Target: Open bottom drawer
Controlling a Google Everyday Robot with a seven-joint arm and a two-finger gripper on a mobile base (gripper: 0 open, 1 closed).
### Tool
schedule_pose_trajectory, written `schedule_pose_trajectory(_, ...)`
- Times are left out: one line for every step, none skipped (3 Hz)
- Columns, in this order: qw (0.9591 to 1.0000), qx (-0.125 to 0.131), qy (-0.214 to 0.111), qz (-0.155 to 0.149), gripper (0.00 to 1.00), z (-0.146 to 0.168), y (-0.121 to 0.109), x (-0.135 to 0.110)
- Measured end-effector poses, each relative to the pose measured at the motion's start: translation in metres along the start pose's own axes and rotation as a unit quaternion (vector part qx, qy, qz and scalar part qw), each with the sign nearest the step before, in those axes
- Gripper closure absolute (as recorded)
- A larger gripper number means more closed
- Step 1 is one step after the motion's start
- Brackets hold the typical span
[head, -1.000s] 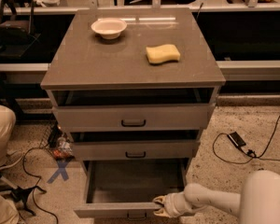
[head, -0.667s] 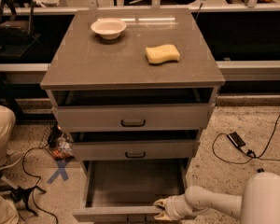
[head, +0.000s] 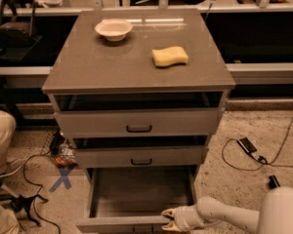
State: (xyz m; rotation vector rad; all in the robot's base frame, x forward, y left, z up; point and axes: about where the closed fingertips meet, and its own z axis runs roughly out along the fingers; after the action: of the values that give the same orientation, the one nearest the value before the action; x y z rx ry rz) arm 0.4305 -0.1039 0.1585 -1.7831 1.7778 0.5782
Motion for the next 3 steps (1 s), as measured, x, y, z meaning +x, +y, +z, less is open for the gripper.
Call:
schedule_pose_trajectory(1.0, 0.0, 0.0, 0.0, 1.0, -0.0028, -0.002, -0.0044)
schedule_pose_trajectory(1.0, 0.0, 0.0, 0.0, 1.0, -0.0027, -0.0018, -0.0046)
schedule_pose_trajectory(1.0, 0.0, 0.0, 0.0, 0.82, -0.0023, -0.0014, -0.005)
